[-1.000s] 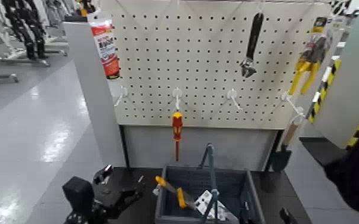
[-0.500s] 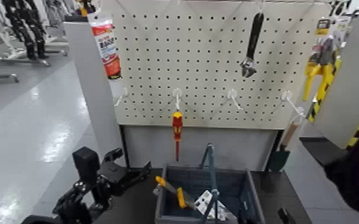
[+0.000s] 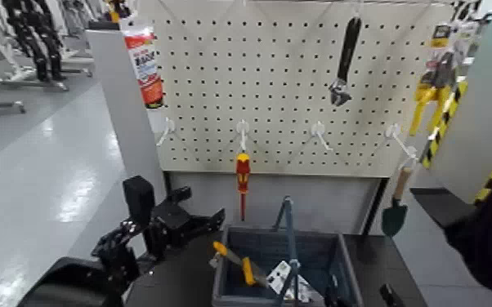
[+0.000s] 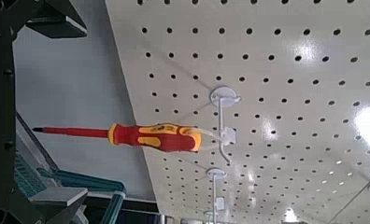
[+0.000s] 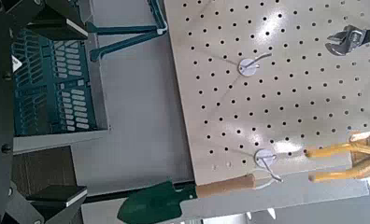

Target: Put the red screwdriver into the crate.

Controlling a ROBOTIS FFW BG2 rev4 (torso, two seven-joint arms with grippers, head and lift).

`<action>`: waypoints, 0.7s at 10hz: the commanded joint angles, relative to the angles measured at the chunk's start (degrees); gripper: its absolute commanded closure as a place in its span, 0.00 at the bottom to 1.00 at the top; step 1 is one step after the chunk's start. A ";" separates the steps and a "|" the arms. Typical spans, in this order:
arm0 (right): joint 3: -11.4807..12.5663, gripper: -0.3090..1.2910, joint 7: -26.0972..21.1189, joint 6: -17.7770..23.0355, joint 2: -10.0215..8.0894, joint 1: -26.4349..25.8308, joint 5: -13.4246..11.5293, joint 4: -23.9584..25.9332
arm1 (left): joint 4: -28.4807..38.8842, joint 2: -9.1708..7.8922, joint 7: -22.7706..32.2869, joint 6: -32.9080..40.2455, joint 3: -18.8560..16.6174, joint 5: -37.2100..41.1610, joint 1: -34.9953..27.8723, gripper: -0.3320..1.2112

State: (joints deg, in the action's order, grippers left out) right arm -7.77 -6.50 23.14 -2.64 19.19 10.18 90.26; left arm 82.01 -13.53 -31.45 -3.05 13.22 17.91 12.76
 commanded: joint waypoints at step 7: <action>-0.76 0.28 0.00 0.51 -0.53 -0.82 0.63 -0.62 | -15.39 0.43 -9.77 2.26 8.93 3.54 15.80 0.30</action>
State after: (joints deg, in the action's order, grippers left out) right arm -8.47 -6.49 23.63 -3.09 18.41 10.76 89.73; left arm 67.62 -13.28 -41.14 -0.92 21.58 21.41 27.56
